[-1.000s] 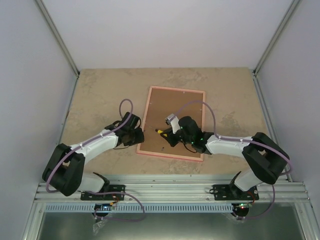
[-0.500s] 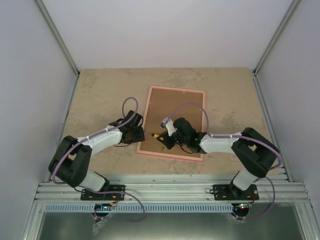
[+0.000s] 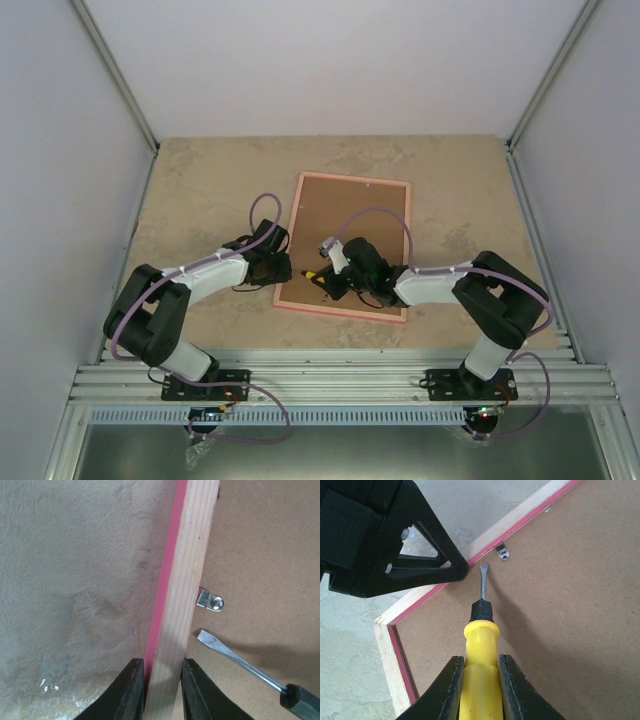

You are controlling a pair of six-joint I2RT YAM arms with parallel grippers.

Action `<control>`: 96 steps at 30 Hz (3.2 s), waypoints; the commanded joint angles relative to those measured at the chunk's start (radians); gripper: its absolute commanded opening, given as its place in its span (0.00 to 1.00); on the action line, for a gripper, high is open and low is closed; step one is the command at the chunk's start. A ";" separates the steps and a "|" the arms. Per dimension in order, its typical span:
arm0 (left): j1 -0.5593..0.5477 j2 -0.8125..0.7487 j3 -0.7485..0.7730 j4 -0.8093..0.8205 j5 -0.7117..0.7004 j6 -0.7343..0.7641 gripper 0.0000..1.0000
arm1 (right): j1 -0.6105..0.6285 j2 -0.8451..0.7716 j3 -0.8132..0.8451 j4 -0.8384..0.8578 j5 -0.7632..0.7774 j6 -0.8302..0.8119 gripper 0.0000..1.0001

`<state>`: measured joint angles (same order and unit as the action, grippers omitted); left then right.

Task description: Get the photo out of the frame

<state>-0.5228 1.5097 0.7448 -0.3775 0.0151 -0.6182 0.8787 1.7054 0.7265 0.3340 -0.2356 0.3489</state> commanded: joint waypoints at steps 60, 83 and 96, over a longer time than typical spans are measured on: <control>-0.019 -0.057 -0.064 0.016 0.016 -0.038 0.18 | -0.006 -0.013 0.013 -0.052 0.085 0.058 0.01; -0.019 -0.066 -0.063 0.003 0.028 -0.040 0.19 | -0.003 -0.131 -0.040 -0.069 0.133 0.065 0.01; -0.053 -0.158 -0.140 -0.042 0.048 -0.088 0.21 | -0.003 -0.264 -0.149 0.009 0.271 0.068 0.00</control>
<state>-0.5591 1.4040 0.6464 -0.3767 0.0467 -0.6712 0.8726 1.4788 0.6037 0.2951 -0.0280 0.4160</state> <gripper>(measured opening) 0.202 0.175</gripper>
